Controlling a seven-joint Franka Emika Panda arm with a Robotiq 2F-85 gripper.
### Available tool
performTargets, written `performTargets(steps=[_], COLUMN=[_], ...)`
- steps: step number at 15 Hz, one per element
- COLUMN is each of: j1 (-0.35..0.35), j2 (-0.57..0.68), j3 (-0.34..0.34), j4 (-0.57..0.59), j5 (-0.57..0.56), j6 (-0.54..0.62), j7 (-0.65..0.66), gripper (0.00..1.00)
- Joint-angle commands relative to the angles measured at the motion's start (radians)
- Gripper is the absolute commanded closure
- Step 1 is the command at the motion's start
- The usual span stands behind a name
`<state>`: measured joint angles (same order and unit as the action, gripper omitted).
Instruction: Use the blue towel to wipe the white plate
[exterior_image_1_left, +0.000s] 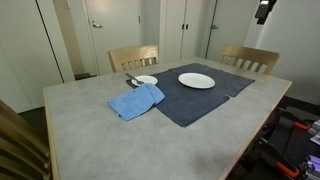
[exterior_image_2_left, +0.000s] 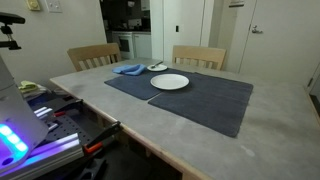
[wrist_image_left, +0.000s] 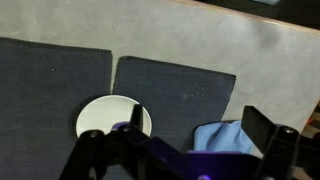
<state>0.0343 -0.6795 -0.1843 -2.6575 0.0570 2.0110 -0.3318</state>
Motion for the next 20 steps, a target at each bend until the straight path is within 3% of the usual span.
performTargets(steps=[1, 10, 20], j1=[0.008, 0.119, 0.165], j2=[0.036, 0.23, 0.498], j3=[0.026, 0.144, 0.231], j4=[0.029, 0.169, 0.313], j5=[0.011, 0.024, 0.05], j6=[0.013, 0.136, 0.27], j7=[0.005, 0.021, 0.014], gripper=[0.0, 0.0, 0.0])
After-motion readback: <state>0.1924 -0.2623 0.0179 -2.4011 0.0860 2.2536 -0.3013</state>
